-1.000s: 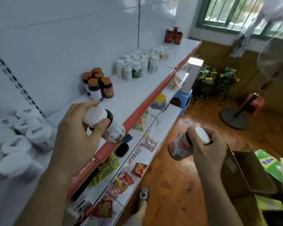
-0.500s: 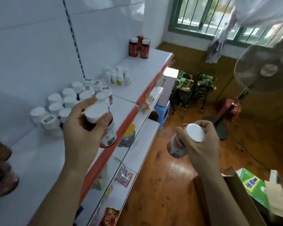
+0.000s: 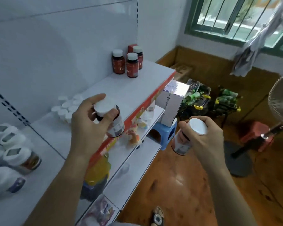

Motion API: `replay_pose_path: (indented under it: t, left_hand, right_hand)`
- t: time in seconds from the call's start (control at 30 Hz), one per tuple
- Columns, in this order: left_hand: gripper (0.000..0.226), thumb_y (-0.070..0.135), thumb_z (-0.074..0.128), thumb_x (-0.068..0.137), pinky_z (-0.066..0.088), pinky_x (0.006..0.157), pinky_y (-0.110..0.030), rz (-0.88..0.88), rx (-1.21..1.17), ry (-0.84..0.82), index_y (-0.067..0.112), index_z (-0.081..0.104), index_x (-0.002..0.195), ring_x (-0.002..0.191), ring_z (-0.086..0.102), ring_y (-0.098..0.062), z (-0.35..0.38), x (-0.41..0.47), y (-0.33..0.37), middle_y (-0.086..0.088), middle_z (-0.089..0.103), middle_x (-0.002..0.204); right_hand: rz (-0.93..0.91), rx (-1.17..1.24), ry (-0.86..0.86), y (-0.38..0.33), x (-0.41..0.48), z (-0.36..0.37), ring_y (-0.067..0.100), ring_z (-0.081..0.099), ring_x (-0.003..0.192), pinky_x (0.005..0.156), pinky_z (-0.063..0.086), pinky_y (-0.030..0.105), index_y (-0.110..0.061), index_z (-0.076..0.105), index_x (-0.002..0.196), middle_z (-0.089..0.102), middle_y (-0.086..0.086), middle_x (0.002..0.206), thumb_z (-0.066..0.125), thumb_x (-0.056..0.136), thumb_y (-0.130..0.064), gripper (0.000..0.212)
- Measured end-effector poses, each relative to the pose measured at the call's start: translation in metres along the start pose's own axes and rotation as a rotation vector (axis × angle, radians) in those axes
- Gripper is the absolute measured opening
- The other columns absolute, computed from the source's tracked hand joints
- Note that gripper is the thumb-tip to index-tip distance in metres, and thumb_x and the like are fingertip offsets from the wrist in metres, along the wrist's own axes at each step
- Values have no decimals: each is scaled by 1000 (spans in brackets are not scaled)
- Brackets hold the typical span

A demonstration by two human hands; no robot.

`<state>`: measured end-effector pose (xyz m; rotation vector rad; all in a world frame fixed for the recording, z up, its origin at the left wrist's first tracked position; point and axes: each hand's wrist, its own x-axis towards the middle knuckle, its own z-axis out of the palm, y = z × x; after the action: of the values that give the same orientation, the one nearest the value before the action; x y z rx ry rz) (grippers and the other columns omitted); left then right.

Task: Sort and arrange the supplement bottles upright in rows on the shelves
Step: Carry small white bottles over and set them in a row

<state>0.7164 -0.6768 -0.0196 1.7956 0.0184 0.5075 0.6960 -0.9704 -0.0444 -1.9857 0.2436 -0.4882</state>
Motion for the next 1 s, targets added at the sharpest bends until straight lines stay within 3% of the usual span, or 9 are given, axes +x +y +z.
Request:
replay_pose_path:
  t: [0.13,0.23,0.3,0.43,0.57,0.67,0.8,0.9,1.0]
  left_hand:
    - [55,40,75,76,57,93,-23,-9,30,78,25,64,127,121,62,-14,49,32,8,7,65,128]
    - [55,39,75,75,57,89,-27,-41,47,114,25,63,127,122,61,-17,73,53,-5,6,65,127]
    - [51,36,76,76,57,90,-31,-71,55,153,28,63,124,121,61,-18,88,71,-17,4,66,125]
    - [45,36,79,74,57,87,-33,-90,76,243,37,62,116,117,63,-20,115,119,-43,0,67,122]
    - [43,23,82,79,54,75,-12,-104,115,332,23,62,117,111,64,-17,140,177,-61,4,66,113]
    - [42,16,84,80,51,72,-7,-87,197,387,20,61,115,106,64,-17,162,221,-70,5,65,109]
    - [46,23,87,77,52,82,-21,-136,325,421,27,60,114,106,64,-17,177,253,-85,5,67,113]
    - [53,22,86,79,46,81,-8,-170,401,467,21,58,124,110,62,-13,193,259,-96,6,65,121]
    - [72,19,87,78,51,81,-12,-219,361,572,28,49,138,113,60,-8,208,258,-100,10,58,129]
  right_hand:
    - [-44,8,-133,-5,100,16,8,64,82,72,59,45,-26,65,92,67,-9,87,84,75,-49,33]
    - [-112,12,-227,-10,164,38,5,65,80,72,59,36,-24,66,96,68,-11,88,83,77,-49,36]
    - [-175,-22,-284,-9,204,54,7,64,88,76,57,36,-27,67,99,68,-10,97,79,75,-60,42]
    - [-248,-176,-385,-6,282,87,13,51,96,74,41,26,-25,69,102,55,-2,105,75,72,-67,52]
    - [-300,-241,-438,-7,345,115,13,50,92,67,33,17,-24,67,104,55,-3,101,76,73,-66,53]
    - [-349,-275,-463,-3,387,137,6,46,85,65,29,13,-29,62,100,54,-5,101,76,74,-65,47]
    - [-357,-230,-504,2,429,173,2,47,90,69,30,8,-30,67,111,56,-8,108,80,73,-61,50]
    - [-369,-173,-593,7,448,207,9,52,98,70,33,7,-31,65,119,56,-7,111,82,75,-53,52]
    - [-404,-44,-655,12,455,227,6,55,99,80,44,13,-36,57,126,51,-9,122,77,82,-51,51]
